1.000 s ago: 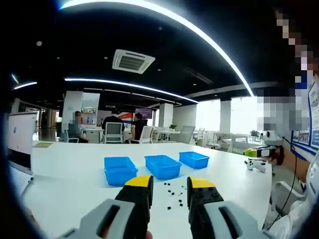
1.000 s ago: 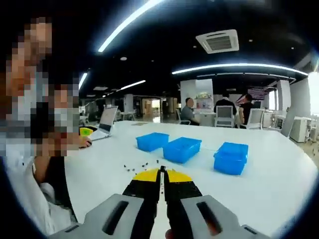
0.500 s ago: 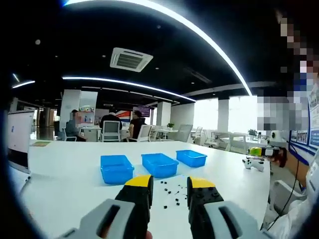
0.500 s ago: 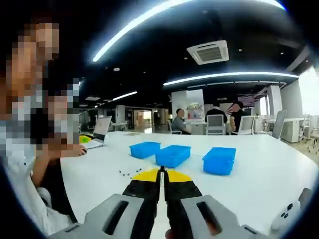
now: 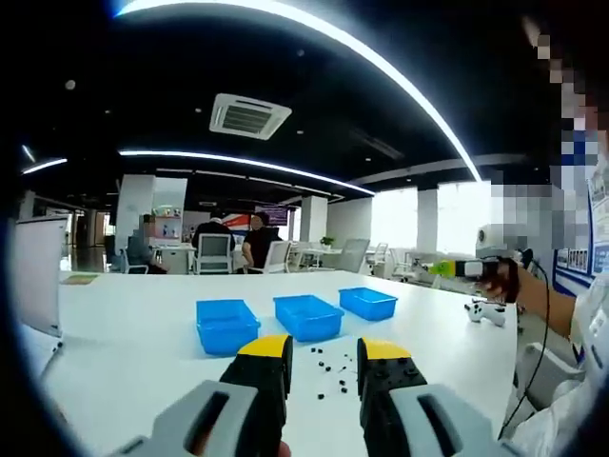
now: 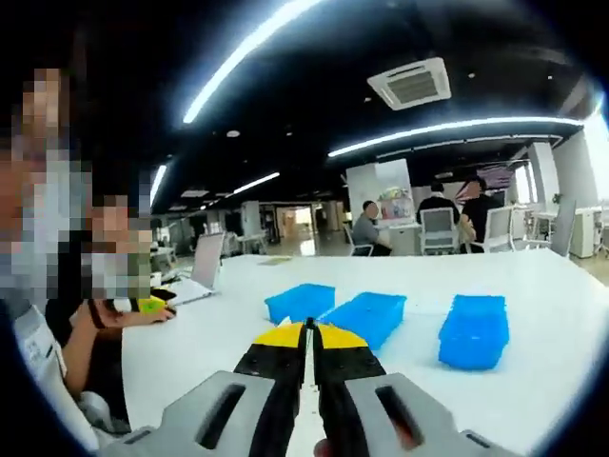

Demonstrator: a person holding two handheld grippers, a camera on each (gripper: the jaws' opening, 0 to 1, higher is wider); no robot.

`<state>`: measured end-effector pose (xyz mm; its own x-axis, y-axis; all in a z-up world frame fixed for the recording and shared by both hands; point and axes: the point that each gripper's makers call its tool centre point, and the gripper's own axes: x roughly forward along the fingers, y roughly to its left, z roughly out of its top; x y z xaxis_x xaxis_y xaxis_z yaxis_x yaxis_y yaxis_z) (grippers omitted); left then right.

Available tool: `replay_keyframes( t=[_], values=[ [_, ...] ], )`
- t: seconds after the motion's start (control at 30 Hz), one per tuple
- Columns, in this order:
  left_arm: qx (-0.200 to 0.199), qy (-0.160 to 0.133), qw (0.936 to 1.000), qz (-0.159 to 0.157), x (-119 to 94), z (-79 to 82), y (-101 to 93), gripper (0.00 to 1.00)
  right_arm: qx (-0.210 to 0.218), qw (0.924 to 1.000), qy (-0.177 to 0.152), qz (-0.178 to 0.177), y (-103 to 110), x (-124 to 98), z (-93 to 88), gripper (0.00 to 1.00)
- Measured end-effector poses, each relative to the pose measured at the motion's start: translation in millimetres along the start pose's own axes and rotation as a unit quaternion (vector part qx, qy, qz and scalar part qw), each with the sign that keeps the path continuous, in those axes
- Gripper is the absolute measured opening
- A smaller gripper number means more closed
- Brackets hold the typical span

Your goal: Pick up the resistors one by one and place each resistor into its matching bin, sorting the parts by color and model until every resistor is separated into the correct bin for its type

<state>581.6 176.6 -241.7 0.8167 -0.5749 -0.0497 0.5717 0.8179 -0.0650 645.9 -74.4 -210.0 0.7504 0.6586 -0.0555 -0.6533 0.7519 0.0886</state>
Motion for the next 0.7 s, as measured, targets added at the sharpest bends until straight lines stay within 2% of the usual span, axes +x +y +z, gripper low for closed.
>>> replay_keyframes(
  t=[0.2, 0.27, 0.33, 0.37, 0.4, 0.57, 0.7],
  values=[
    [-0.002, -0.002, 1.0000, 0.004, -2.6, 1.7, 5.3, 0.29, -0.027, 0.9989, 0.026, 0.029, 14.4, 78.0, 1.2, 0.06],
    [-0.003, -0.004, 1.0000, 0.007, -4.0, 3.1, 7.9, 0.29, -0.024, 0.9985, 0.031, 0.037, 15.0, 97.7, 2.8, 0.06],
    [-0.003, -0.006, 0.9999, 0.009, -5.0, 3.9, 9.2, 0.29, -0.018, 0.9978, 0.040, 0.049, 24.0, 117.9, -1.2, 0.06],
    [-0.003, -0.006, 0.9999, 0.009, -5.1, 4.1, 9.3, 0.29, -0.017, 0.9978, 0.040, 0.049, 24.3, 121.3, -1.6, 0.06],
    [-0.003, -0.007, 0.9999, 0.010, -6.0, 4.9, 10.0, 0.29, -0.018, 0.9974, 0.048, 0.051, 21.3, 139.1, -3.5, 0.06],
    [-0.002, -0.013, 0.9998, 0.014, -9.2, 8.2, 10.7, 0.29, -0.027, 0.9952, 0.078, 0.053, 16.4, 191.4, -15.0, 0.06],
    [-0.001, -0.015, 0.9998, 0.016, -10.1, 9.6, 11.1, 0.29, -0.008, 0.9934, 0.096, 0.062, 16.1, 238.3, -16.8, 0.06]
  ],
)
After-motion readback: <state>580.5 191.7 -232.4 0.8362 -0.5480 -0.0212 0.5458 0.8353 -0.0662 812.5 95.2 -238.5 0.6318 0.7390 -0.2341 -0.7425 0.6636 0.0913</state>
